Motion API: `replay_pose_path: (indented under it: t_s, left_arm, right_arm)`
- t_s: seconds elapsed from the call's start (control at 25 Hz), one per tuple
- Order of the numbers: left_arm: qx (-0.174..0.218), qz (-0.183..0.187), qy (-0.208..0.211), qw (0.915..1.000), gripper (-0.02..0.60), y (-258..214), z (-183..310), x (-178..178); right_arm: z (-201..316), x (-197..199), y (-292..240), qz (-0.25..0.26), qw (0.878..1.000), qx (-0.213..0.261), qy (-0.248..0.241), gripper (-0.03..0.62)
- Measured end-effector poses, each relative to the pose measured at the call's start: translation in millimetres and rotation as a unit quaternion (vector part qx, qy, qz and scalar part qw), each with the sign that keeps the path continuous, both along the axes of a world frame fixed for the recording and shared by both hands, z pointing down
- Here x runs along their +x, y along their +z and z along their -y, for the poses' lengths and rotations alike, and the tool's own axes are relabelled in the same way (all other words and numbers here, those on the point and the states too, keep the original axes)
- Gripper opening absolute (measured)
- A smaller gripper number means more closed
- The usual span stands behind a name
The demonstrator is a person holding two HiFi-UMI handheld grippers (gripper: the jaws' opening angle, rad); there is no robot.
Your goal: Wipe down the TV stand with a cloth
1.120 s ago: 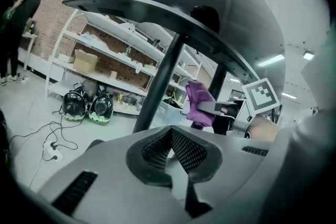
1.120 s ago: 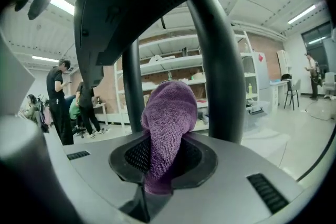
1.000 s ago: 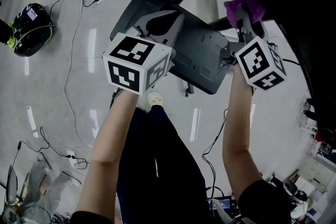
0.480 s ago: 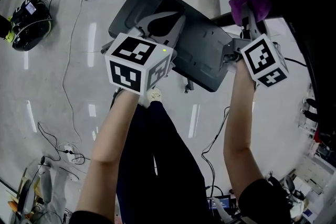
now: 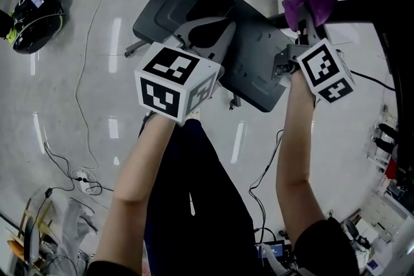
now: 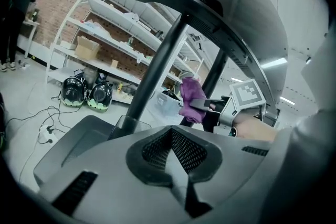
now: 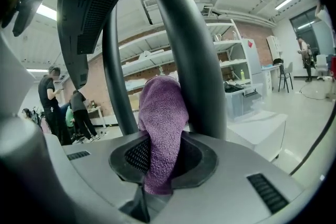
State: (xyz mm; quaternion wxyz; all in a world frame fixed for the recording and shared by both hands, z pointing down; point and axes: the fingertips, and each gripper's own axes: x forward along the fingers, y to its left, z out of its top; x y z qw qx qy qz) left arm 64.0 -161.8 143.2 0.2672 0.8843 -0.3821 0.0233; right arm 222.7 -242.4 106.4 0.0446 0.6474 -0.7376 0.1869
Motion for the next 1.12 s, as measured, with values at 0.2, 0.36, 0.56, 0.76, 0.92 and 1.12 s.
replay_pose_path:
  t_s: [0.2,0.36,0.56,0.76,0.92,1.12]
  left_arm:
    - [-0.013,-0.009,0.011,0.9998,0.006,12,-9,9]
    - [-0.019,-0.009,0.013,0.9997,0.006,19,-13,13]
    - [-0.025,-0.009,0.016,0.9995,0.006,28,-17,16]
    - [-0.034,-0.005,0.018,0.9992,0.007,38,-22,18]
    - [-0.036,-0.003,0.019,0.9992,0.006,42,-25,19]
    - [-0.037,0.001,0.021,0.9991,0.006,45,-27,19]
  right_arm:
    - [-1,3,25,-0.001,1.000,-0.021,0.001,0.089]
    - [-2,6,45,0.000,0.999,-0.039,0.003,0.089]
    - [-4,8,76,0.033,0.997,-0.075,0.006,0.089]
    - [-7,11,103,0.072,0.991,-0.110,0.015,0.089]
    - [-11,9,123,0.087,0.986,-0.139,0.015,0.089]
    - [-17,5,143,0.117,0.978,-0.170,0.020,0.089]
